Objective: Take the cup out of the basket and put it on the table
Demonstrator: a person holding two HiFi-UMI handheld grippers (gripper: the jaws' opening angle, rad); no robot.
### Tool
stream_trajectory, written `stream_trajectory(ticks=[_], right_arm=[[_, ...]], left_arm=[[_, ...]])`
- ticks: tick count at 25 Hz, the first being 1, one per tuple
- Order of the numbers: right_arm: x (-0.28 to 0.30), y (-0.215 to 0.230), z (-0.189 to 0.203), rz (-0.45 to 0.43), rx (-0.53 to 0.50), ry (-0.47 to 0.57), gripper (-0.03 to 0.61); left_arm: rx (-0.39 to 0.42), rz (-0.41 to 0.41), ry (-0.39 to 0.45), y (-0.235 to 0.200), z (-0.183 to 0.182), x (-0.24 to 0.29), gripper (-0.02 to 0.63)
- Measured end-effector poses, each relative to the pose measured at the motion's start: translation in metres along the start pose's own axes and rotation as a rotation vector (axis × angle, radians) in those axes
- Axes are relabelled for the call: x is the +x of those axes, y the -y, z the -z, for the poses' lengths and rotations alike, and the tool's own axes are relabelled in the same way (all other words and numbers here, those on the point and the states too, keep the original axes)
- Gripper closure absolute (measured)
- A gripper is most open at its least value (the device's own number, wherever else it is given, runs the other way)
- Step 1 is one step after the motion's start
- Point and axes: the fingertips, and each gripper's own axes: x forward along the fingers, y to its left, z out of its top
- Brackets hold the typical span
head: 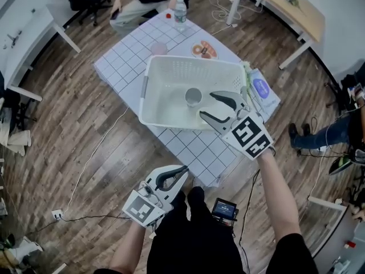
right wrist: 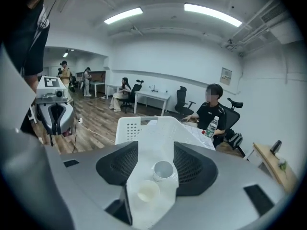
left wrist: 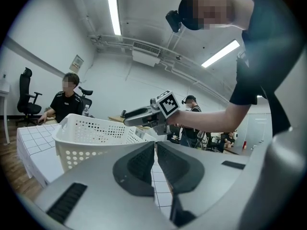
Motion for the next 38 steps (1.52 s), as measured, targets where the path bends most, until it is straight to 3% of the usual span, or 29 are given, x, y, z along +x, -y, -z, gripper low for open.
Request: stream_trajectory(ticks=[16, 23, 38], right_arm=[[0.063, 0.011, 0.036, -0.123, -0.25, -0.246, 0.322], [0.089, 0.012, 0.069, -0.197, -0.284, -0.374, 0.321], [0.128, -0.009, 0.125, -0.303, -0.319, -0.531, 0.321]], left_arm=[[-0.014, -0.015, -0.005, -0.014, 0.004, -0.009, 0.604], [-0.028, -0.019, -0.008, -0.015, 0.008, -0.011, 0.604], [-0.05, -0.032, -0.015, -0.019, 0.014, -0.015, 0.604]])
